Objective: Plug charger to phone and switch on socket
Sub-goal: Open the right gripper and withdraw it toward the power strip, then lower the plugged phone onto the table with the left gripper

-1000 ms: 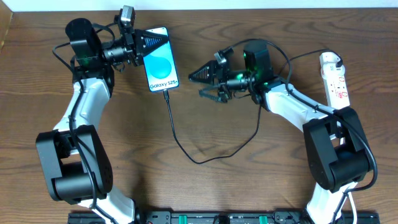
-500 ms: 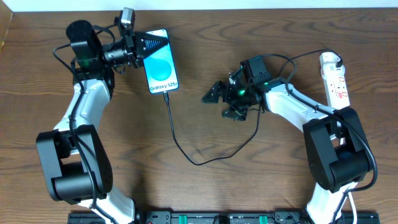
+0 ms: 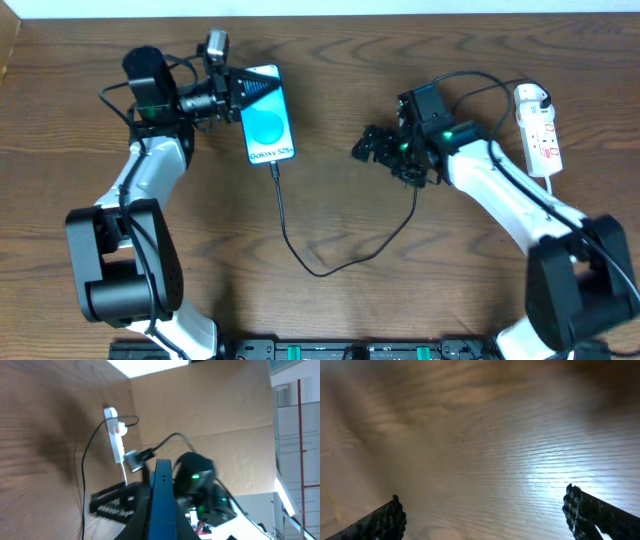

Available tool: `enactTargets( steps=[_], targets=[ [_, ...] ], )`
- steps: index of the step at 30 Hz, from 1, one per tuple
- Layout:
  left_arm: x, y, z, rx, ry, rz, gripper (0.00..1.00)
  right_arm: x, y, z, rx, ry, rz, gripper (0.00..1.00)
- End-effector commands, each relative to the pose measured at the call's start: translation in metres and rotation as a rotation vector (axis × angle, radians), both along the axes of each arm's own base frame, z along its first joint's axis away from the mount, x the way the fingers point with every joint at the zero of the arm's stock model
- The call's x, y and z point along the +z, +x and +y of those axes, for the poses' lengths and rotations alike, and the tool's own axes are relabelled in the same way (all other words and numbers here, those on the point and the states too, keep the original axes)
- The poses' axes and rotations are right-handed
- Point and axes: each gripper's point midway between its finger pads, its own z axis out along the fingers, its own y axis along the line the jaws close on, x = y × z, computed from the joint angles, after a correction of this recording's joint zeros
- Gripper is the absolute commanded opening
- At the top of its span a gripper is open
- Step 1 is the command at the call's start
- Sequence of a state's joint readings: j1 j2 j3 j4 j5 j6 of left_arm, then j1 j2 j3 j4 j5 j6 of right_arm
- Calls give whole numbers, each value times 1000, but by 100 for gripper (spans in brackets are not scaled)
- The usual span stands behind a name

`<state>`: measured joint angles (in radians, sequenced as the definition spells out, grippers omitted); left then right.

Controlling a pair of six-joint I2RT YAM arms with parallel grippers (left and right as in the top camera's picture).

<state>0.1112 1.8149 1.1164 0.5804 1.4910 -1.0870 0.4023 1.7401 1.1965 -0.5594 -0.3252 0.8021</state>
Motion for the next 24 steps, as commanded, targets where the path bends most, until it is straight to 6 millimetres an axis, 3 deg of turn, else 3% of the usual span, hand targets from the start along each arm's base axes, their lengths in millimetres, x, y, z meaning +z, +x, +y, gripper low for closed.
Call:
enactTargets(
  steps=[1,11,24],
  targets=[
    [-6,-8,-11,-17,13,-32,7,20,10,-16,-42,-68,-95,99],
    [-54,-16,-35,26,87,59,7,58,11,-21,-25,-69,-210,99],
    [-160,-46,-59,100,533,245,7,60,12,-25,-35,-84,-219,99]
  ],
)
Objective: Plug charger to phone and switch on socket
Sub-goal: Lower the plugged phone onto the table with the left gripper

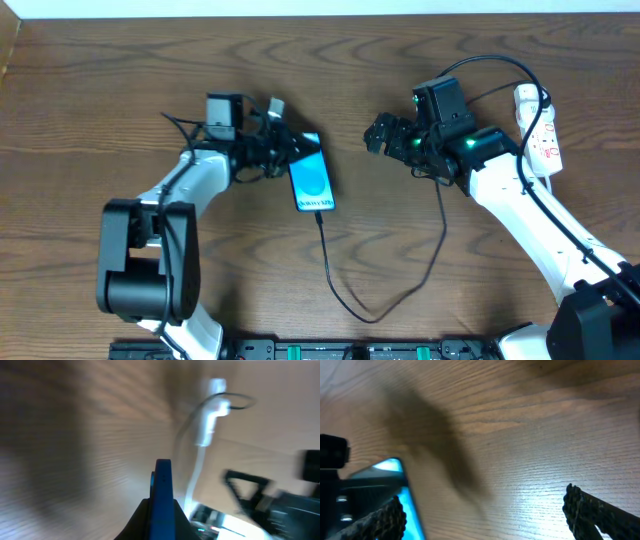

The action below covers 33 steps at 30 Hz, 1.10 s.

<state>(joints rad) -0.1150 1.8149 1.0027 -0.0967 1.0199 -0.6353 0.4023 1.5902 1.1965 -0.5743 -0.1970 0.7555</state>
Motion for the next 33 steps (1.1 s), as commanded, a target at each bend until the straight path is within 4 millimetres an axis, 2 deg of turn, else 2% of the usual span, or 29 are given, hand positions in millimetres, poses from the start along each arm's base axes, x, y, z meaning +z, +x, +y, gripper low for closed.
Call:
enactTargets(
  steps=[1,6,16,22,33],
  targets=[
    [-15,1,-1,-22,169,-95,7,7,4,-6,-11,-21,-33,99],
    [-29,-12,-19,-78,269,-106,8,7,4,-6,-11,-22,-33,99],
    [-41,-25,-44,-125,389,-147,7,7,3,-7,-9,-28,-32,99],
    [-44,-26,-47,-98,412,-124,7,6,2,-7,2,-36,-32,99],
    [-46,-14,-42,39,412,-52,7,4,1,-8,1,-43,-24,99]
  ],
)
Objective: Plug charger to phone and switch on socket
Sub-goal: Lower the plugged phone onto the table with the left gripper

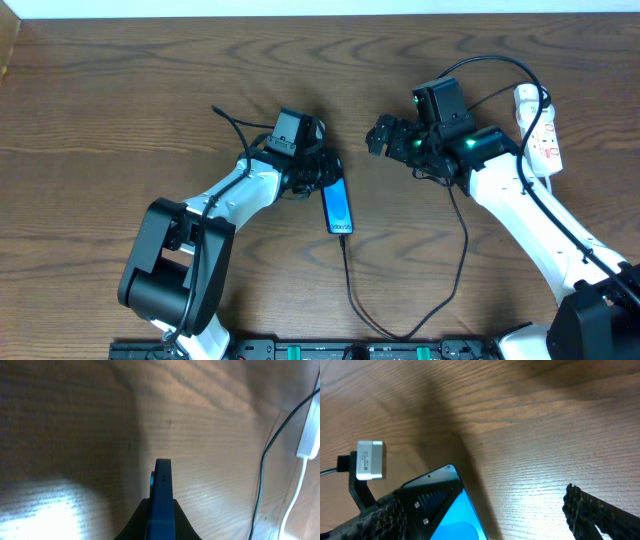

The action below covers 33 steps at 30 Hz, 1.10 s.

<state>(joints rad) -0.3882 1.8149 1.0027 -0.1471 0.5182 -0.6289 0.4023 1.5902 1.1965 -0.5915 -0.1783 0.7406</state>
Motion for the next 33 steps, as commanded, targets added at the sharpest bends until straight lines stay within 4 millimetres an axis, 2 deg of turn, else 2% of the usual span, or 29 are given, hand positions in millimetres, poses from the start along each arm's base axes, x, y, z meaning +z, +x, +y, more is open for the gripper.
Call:
enactTargets(
  steps=[1,23,33],
  targets=[
    [7,7,-2,49,-17,-3,8,7,2,-4,1,-15,-28,99],
    [-27,0,0,46,11,76,8,4,0,-9,-10,-42,-15,99],
    [-33,-2,0,44,18,91,8,3,0,-9,-13,-45,-15,99]
  ],
)
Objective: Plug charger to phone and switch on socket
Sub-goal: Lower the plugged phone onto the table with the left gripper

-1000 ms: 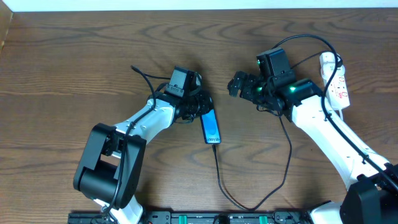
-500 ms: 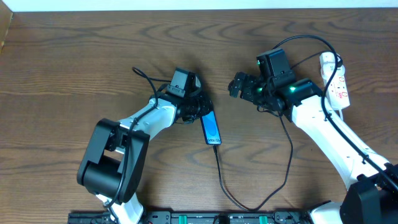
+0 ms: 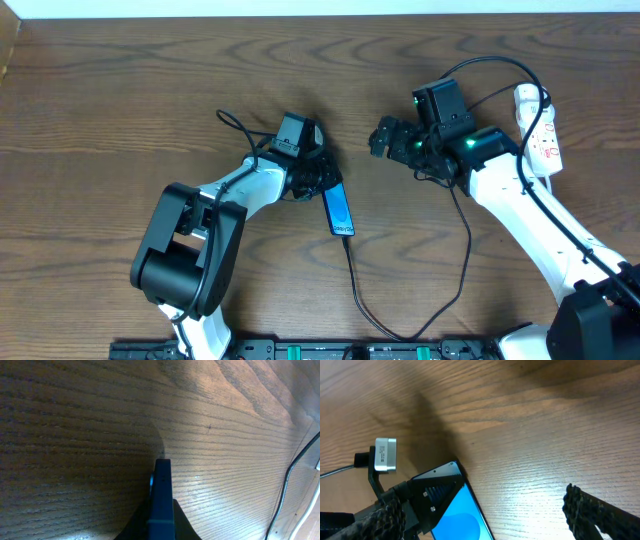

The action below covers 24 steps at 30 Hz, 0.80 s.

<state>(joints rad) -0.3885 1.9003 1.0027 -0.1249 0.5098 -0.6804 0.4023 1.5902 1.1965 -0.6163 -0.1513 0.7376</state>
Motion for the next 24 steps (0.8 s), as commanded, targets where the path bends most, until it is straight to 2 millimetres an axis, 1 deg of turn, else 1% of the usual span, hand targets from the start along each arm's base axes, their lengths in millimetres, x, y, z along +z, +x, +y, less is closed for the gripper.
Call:
enactTargets(
  steps=[1,6,12,17,18,20,21,22,24],
  targets=[
    [-2,0,-2,-3,1,6,8,7,2,-3,0,-13,-28,99],
    [-5,-2,-1,-7,7,17,7,7,2,-3,0,-14,-26,99],
    [-16,-7,-2,-12,17,43,7,7,2,-3,0,-14,-26,99],
    [-16,-6,-2,-12,16,40,8,7,2,-3,0,-14,-25,99],
    [-16,-6,-2,-12,16,40,9,7,2,-3,0,-14,-25,99],
    [-16,-6,-2,-12,17,41,16,7,2,-3,0,-14,-25,99],
    [-16,-6,-2,-12,16,40,17,7,2,-3,0,-14,-25,99],
    [-16,-6,-2,-12,16,40,21,7,2,-3,0,-14,-24,99],
    [-16,-6,-2,-12,16,40,25,7,1,-4,0,-16,-23,99]
  ],
)
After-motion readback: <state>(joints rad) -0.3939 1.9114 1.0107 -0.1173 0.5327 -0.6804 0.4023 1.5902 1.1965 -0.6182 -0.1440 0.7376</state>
